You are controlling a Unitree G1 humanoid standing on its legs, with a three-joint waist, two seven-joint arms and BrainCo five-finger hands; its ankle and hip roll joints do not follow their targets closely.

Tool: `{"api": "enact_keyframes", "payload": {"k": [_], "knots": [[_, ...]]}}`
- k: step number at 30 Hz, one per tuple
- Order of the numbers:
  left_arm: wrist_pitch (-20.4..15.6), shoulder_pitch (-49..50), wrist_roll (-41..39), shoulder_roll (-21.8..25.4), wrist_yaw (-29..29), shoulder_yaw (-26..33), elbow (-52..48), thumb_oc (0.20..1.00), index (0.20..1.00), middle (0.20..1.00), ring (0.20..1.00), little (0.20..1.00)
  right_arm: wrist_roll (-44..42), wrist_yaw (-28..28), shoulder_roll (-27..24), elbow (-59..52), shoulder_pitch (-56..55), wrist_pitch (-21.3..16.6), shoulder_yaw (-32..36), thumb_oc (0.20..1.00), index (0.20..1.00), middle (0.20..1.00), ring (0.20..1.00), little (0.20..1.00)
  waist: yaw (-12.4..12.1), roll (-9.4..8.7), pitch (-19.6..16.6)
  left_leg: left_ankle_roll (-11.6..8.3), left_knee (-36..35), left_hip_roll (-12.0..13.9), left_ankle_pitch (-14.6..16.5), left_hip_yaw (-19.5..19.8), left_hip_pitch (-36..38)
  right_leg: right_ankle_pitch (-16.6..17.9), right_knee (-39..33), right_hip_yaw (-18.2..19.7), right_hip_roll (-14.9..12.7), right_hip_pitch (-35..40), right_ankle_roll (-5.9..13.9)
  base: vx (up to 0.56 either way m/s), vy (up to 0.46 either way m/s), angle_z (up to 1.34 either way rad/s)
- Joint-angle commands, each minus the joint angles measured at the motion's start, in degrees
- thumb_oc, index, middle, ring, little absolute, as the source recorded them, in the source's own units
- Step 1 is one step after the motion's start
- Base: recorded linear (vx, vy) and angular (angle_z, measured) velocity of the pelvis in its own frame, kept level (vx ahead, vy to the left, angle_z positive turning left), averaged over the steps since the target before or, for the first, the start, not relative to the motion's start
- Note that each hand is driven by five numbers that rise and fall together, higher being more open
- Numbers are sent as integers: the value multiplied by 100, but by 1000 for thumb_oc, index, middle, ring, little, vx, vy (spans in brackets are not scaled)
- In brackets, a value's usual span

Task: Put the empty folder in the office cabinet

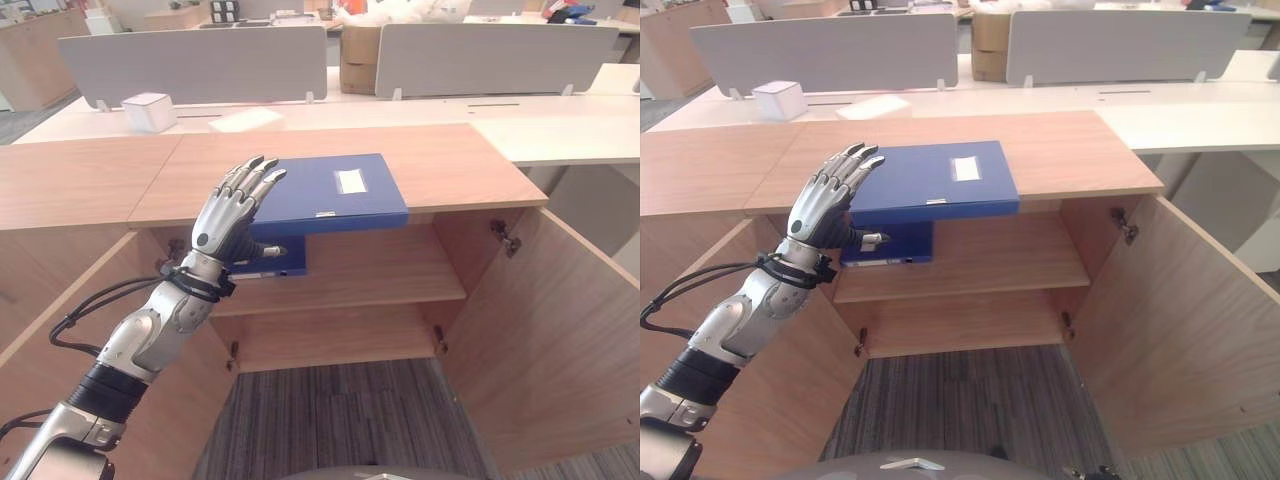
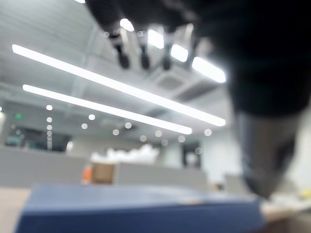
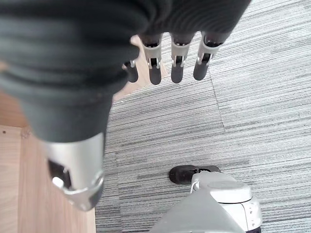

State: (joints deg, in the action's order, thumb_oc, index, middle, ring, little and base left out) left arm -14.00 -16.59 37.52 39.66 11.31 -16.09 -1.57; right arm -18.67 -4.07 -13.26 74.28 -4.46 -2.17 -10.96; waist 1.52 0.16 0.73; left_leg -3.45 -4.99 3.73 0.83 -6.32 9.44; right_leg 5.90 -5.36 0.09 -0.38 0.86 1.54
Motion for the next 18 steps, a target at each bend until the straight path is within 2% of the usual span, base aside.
{"api": "enact_keyframes", "payload": {"k": [1,18], "knots": [[16,-1027,165,155,235,-218,373,1000,1000,1000,1000,1000,43,118,-54,176,356,-62,-210,1000,1000,1000,1000,1000,216,-216,4,-83,-1,32,353,146,-53,-415,36,97,-336,565,422,0,0,0],[166,-1677,384,-177,204,-1030,1101,1000,1000,1000,1000,1000,-36,234,-95,180,348,-80,-179,1000,1000,1000,1000,1000,323,-236,87,-89,-1,46,353,23,-153,-363,36,178,-323,421,460,2,-1,-3]]}}
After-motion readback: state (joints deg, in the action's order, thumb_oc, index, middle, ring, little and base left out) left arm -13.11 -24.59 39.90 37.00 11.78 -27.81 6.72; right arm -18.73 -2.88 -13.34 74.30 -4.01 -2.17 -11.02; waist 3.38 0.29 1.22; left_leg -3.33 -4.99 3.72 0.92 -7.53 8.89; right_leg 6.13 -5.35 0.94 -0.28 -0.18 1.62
